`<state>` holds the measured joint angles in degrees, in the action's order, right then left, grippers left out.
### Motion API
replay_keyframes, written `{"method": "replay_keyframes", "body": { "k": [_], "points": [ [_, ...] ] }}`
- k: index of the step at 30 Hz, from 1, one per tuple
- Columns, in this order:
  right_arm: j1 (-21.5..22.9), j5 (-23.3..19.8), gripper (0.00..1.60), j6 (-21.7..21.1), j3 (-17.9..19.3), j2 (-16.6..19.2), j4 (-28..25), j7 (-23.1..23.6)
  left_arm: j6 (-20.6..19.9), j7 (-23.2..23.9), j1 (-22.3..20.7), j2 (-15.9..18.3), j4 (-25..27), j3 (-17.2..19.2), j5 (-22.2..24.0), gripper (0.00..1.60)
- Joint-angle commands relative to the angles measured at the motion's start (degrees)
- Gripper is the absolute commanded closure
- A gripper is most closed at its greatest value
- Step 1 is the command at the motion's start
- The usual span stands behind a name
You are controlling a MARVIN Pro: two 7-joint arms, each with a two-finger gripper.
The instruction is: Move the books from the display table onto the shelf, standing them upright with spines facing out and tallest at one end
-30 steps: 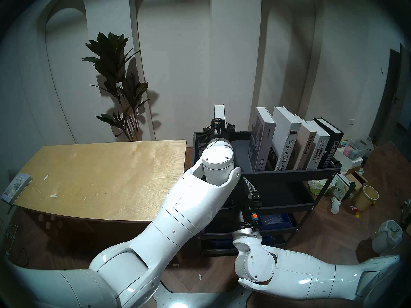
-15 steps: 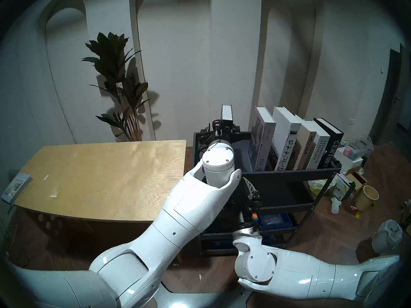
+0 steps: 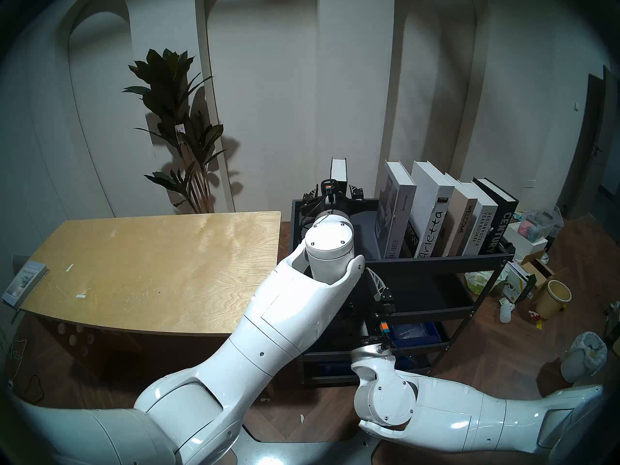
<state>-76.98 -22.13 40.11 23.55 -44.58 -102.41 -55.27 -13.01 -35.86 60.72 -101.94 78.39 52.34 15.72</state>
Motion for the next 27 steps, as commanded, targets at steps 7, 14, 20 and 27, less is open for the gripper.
{"method": "replay_keyframes", "body": {
  "k": [7,14,20,27],
  "points": [
    [0.19,0.17,0.00,0.17,0.14,-0.07,-0.78,-0.01,-2.76,1.56,0.02,0.08,7.67,0.20,1.24,0.00],
    [0.21,0.17,0.00,0.18,0.12,-0.07,-0.76,-0.01,-8.30,3.22,0.96,0.65,15.00,0.92,4.45,0.00],
    [0.22,0.16,0.00,0.19,0.11,-0.08,-0.74,-0.01,-10.43,4.24,0.82,1.09,19.04,1.29,5.75,0.00],
    [0.23,0.16,0.00,0.19,0.09,-0.08,-0.73,-0.02,-12.89,4.85,0.71,2.26,24.13,2.16,6.81,0.00]
  ]
}}
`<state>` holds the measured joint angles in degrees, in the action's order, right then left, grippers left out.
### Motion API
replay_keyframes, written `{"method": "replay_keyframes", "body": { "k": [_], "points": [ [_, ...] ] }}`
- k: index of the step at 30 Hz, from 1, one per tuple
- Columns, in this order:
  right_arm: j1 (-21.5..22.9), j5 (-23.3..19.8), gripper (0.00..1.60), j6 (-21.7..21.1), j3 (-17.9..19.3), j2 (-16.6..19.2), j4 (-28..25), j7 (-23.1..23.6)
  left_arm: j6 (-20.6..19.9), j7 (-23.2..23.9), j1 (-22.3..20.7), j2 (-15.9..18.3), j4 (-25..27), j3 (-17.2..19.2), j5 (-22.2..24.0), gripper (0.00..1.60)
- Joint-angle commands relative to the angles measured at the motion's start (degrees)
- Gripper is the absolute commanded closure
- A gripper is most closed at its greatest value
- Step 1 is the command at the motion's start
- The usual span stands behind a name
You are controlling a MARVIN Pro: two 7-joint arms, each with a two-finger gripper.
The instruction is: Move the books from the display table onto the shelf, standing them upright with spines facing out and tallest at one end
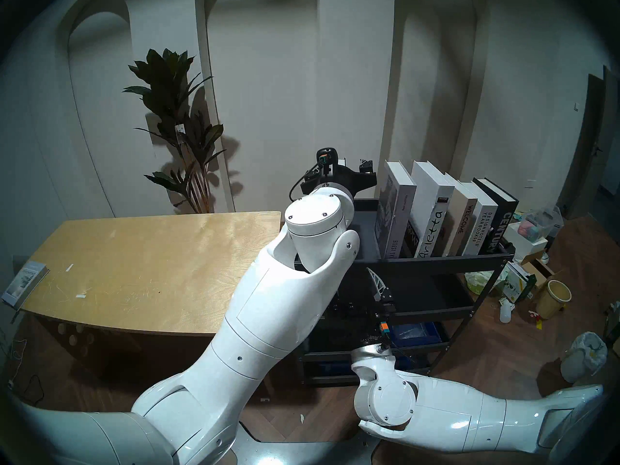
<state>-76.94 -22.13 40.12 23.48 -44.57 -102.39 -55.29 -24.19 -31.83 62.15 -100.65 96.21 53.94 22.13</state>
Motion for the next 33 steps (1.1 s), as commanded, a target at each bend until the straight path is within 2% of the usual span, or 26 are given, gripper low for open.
{"method": "replay_keyframes", "body": {
  "k": [1,2,5,8,9,11,12,14,19,21,23,26,27,31,32,33],
  "points": [
    [0.19,0.16,0.00,0.18,0.16,-0.09,-0.75,0.00,-0.94,1.01,-1.45,0.75,5.44,0.83,0.30,0.00],
    [0.20,0.16,0.00,0.18,0.15,-0.10,-0.74,0.00,-1.86,1.37,-0.89,1.52,8.19,1.29,0.91,0.00],
    [0.21,0.16,0.00,0.18,0.15,-0.10,-0.72,0.01,-1.57,1.74,-1.45,1.89,8.94,1.75,0.96,0.00],
    [0.22,0.15,0.00,0.18,0.14,-0.12,-0.70,0.01,-2.03,2.51,-1.50,3.51,12.31,2.71,1.21,0.00],
    [0.22,0.15,0.00,0.18,0.13,-0.12,-0.68,0.01,-0.93,2.35,-2.43,3.44,11.67,3.44,0.75,0.00],
    [0.24,0.14,0.00,0.18,0.12,-0.14,-0.64,0.02,-1.25,2.94,-2.18,5.18,15.11,4.58,0.75,0.00],
    [0.24,0.14,0.00,0.18,0.12,-0.14,-0.63,0.02,-0.59,2.87,-3.10,5.01,14.24,5.34,0.51,0.00],
    [0.25,0.13,0.00,0.18,0.11,-0.16,-0.59,0.03,-0.21,3.41,-3.64,6.16,15.88,6.77,0.31,0.00],
    [0.27,0.12,0.00,0.16,0.09,-0.18,-0.50,0.04,1.24,3.71,-4.51,9.09,19.60,11.72,-0.84,0.00],
    [0.29,0.12,0.00,0.16,0.07,-0.19,-0.46,0.04,1.48,4.35,-4.00,12.28,22.53,14.93,-1.90,0.00],
    [0.29,0.11,0.00,0.16,0.07,-0.20,-0.44,0.04,1.30,4.38,-3.62,13.32,23.63,16.03,-2.18,0.00],
    [0.30,0.11,0.00,0.15,0.05,-0.21,-0.39,0.04,1.51,4.48,-2.39,15.54,25.87,20.10,-3.18,0.00],
    [0.31,0.10,0.00,0.15,0.04,-0.21,-0.36,0.04,1.30,4.60,-1.59,16.82,27.35,22.58,-4.32,0.00],
    [0.32,0.10,0.00,0.14,0.02,-0.22,-0.31,0.04,1.19,4.81,-0.23,18.48,29.33,24.94,-5.22,0.00],
    [0.32,0.10,0.00,0.14,0.02,-0.23,-0.31,0.04,0.87,5.19,1.11,20.54,31.56,26.65,-4.95,0.00],
    [0.33,0.10,0.00,0.14,0.02,-0.23,-0.29,0.04,1.12,5.11,1.29,19.66,30.81,26.65,-5.37,0.00]
  ]
}}
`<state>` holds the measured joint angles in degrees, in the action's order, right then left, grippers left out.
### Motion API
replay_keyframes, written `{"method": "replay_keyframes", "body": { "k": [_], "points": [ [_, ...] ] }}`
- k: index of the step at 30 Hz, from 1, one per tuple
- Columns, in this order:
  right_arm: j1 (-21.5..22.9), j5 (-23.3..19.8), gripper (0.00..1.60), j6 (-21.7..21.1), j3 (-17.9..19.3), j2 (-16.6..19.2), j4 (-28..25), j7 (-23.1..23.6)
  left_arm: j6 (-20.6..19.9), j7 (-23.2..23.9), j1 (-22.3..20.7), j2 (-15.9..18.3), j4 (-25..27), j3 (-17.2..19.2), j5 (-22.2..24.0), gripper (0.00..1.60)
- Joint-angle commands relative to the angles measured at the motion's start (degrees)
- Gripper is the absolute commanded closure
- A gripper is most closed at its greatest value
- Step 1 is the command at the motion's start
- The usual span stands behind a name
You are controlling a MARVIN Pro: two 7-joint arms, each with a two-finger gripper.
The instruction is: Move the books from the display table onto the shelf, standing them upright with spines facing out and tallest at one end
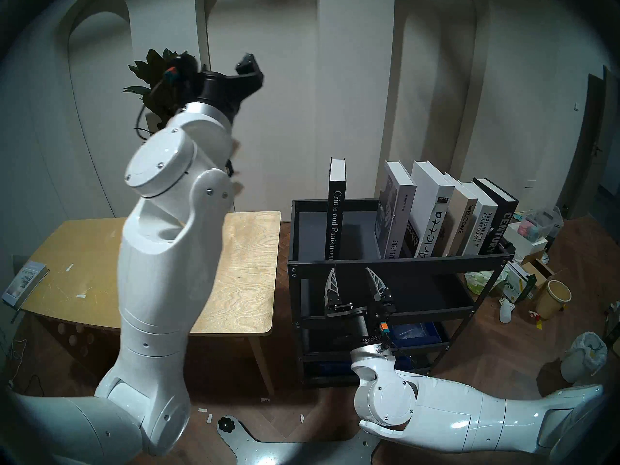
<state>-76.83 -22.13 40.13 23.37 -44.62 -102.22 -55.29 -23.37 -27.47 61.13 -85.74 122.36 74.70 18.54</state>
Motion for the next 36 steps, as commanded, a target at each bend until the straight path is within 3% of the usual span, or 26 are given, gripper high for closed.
{"method": "replay_keyframes", "body": {
  "k": [1,8,18,36],
  "points": [
    [0.23,0.10,0.00,0.13,0.11,-0.19,-0.44,0.04,-0.34,1.69,4.63,6.93,7.11,8.78,-1.87,0.00],
    [0.25,0.10,0.00,0.13,0.09,-0.23,-0.37,0.04,-0.98,3.78,10.58,11.37,11.06,13.61,-1.87,0.00],
    [0.28,0.09,0.00,0.12,0.04,-0.31,-0.15,0.04,-2.95,7.19,18.38,13.73,12.81,21.15,-0.74,0.00],
    [0.33,0.08,0.00,0.10,-0.09,-0.43,0.36,0.04,-6.74,12.43,32.73,14.70,5.19,32.16,2.00,0.00]
  ]
}}
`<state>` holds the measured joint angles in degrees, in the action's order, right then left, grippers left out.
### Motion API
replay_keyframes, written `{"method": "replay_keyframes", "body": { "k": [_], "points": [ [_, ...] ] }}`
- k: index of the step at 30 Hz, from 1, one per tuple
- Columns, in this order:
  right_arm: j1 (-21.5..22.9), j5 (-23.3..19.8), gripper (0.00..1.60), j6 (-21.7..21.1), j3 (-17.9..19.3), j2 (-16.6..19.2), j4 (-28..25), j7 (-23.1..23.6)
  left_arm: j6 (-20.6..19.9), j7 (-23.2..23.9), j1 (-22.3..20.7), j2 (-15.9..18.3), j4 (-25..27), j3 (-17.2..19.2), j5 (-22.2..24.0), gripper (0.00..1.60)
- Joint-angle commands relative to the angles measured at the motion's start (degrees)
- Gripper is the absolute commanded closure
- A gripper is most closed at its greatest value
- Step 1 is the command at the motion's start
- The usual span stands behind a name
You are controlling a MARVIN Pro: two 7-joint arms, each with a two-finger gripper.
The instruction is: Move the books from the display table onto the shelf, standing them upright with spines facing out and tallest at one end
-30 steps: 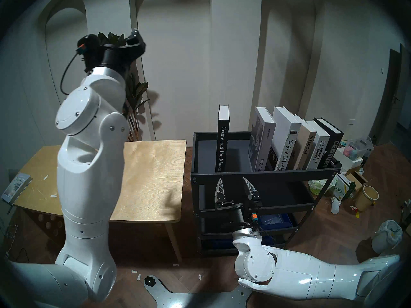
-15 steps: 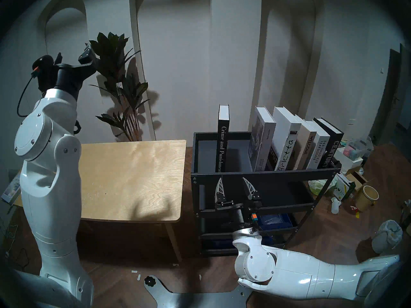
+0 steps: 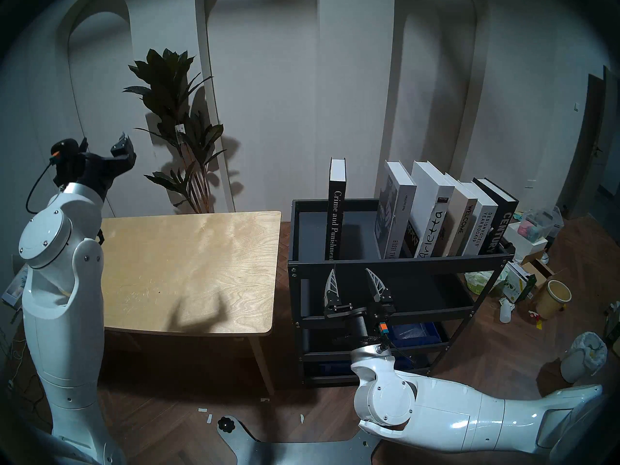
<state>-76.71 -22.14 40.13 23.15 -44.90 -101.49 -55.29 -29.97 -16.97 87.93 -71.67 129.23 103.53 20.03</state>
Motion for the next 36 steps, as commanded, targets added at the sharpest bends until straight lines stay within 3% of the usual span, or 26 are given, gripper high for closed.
{"method": "replay_keyframes", "body": {
  "k": [1,18,30,36],
  "points": [
    [0.22,0.08,0.00,0.10,0.12,-0.16,-0.34,0.04,-0.30,2.17,5.94,0.60,-2.29,3.80,0.63,0.00],
    [0.31,0.09,0.00,0.12,0.03,-0.31,0.04,0.05,0.04,8.81,19.54,1.50,-11.72,14.75,2.71,0.00],
    [0.38,0.10,0.00,0.13,-0.02,-0.41,0.19,0.05,4.62,14.58,26.42,0.97,-8.25,18.62,3.53,0.00],
    [0.44,0.11,0.00,0.15,-0.03,-0.47,0.20,0.05,8.49,17.60,27.29,1.61,-6.34,23.44,4.39,0.00]
  ]
}}
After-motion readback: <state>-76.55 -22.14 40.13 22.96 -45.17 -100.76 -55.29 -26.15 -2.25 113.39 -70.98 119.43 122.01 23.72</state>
